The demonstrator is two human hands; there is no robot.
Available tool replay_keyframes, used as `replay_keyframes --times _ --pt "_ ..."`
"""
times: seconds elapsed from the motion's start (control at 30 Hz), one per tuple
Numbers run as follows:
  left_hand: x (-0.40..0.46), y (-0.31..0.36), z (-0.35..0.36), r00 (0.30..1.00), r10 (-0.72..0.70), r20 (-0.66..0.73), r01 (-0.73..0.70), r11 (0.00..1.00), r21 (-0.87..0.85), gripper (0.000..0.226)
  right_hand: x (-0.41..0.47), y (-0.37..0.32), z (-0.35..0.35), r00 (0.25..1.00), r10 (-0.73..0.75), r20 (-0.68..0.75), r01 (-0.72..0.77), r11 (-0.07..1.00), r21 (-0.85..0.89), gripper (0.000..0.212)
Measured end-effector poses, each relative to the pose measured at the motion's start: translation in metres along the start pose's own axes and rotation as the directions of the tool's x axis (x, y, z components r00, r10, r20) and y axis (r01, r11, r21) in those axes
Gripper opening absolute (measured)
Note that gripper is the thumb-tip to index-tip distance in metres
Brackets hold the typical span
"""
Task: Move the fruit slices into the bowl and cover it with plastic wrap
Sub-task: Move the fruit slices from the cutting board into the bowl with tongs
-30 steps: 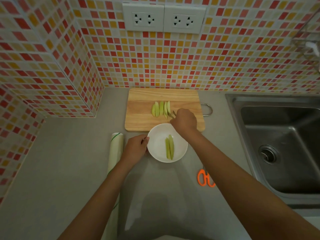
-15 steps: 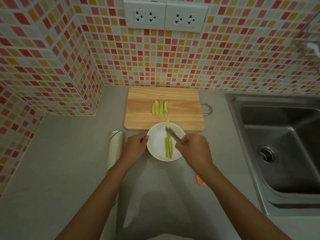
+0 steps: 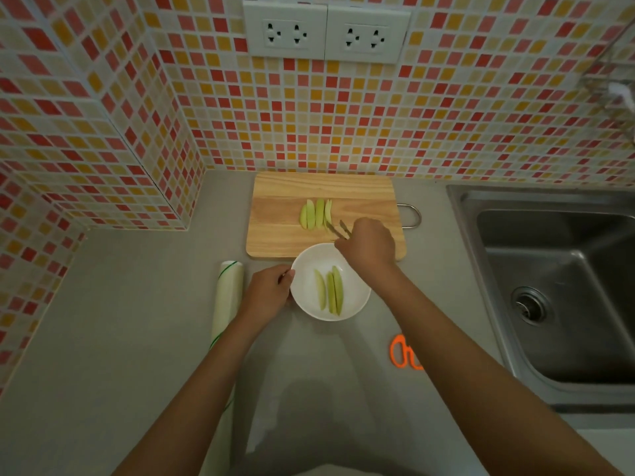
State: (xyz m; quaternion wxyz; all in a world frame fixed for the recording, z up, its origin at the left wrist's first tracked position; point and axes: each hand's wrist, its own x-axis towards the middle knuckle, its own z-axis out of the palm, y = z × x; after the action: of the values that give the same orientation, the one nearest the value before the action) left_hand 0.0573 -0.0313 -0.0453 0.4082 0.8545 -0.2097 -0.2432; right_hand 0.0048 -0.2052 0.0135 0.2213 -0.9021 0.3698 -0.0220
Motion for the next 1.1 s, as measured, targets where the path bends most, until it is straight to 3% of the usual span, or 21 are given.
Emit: replay_keyframes --times 0.1,0.2,0.37,0.53,0.67,0.83,1.1 --pt "0.000 0.001 -0.001 1.000 0.010 0.000 -0.010 1.000 0.005 0.028 0.025 -0.010 0.016 0.998 -0.031 0.057 0.038 0.993 -0.110 0.024" --pt "-0.001 0.001 0.000 1.000 0.016 -0.003 -0.016 1.000 0.007 0.029 0.038 -0.016 0.023 0.998 -0.044 0.053 0.050 0.993 -0.110 0.007" --pt "-0.001 0.001 0.000 1.000 -0.003 -0.002 0.003 1.000 -0.007 0.030 0.025 -0.004 0.016 0.999 -0.035 0.029 0.034 0.999 0.038 0.038" --pt "-0.001 0.001 0.000 1.000 0.000 0.004 0.000 1.000 -0.001 0.029 -0.034 0.013 -0.011 0.999 0.018 -0.029 -0.009 0.963 0.269 0.021" --pt "-0.001 0.001 0.001 1.000 -0.001 0.000 0.001 1.000 0.018 0.029 -0.101 0.028 -0.019 1.000 -0.006 -0.002 0.006 0.963 0.271 0.019" --pt "0.000 0.001 0.001 1.000 -0.001 -0.014 0.001 1.000 0.018 0.029 -0.131 0.031 -0.003 0.982 0.046 0.185 -0.056 0.997 0.049 0.024" --pt "-0.002 0.003 0.001 1.000 -0.004 -0.006 0.004 1.000 0.017 0.030 -0.025 -0.002 -0.013 0.998 0.057 -0.011 -0.053 0.977 0.207 0.041"
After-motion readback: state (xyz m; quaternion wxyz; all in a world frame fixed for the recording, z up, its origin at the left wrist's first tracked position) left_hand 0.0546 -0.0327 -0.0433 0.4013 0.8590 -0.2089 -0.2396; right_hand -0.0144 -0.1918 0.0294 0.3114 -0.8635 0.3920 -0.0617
